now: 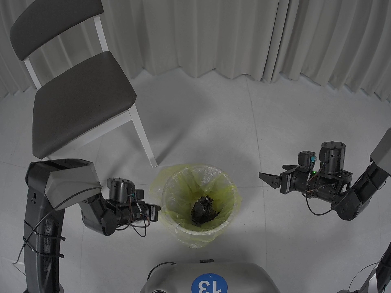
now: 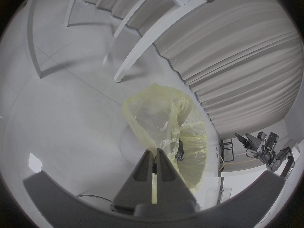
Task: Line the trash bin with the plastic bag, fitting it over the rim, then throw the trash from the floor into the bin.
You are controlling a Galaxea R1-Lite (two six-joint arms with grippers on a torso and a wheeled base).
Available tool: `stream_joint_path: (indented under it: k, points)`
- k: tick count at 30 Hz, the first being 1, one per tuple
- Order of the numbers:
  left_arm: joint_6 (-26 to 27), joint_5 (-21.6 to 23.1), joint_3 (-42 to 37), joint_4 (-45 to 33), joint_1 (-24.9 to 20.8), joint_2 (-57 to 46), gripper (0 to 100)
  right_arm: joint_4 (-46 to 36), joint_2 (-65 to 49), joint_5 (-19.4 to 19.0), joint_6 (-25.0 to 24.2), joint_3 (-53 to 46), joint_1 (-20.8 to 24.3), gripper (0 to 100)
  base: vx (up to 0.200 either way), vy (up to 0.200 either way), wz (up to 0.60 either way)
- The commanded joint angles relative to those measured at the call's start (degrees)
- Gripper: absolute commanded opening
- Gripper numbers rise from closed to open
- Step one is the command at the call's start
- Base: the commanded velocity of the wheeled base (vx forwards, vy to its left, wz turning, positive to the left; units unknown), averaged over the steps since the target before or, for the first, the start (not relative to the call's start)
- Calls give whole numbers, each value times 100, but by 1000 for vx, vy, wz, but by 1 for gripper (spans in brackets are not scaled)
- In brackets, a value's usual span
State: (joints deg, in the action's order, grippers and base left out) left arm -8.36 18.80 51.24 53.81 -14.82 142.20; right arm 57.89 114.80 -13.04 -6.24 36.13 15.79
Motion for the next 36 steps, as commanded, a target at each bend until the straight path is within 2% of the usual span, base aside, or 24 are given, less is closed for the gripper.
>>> stream_joint_path:
  k: [1,7,23,28,32,36]
  points:
    - [406,-17,1081,-942,94,9,0,-6,16,-5,0,-19,47,100,0,0,0]
    - [458,-131,1802,-1523,94,370,0,-6,51,-14,27,-19,47,100,0,0,0]
    - [388,-78,1802,-1470,146,572,0,3,210,-14,35,8,47,100,0,0,0]
    - [133,-60,1837,-1479,111,580,0,3,236,-14,35,8,47,100,0,0,0]
    - [116,-17,1934,-1619,102,580,0,3,271,-14,35,8,47,100,0,0,0]
    - [124,27,2198,-2111,102,580,0,3,271,-14,35,-1,47,100,0,0,0]
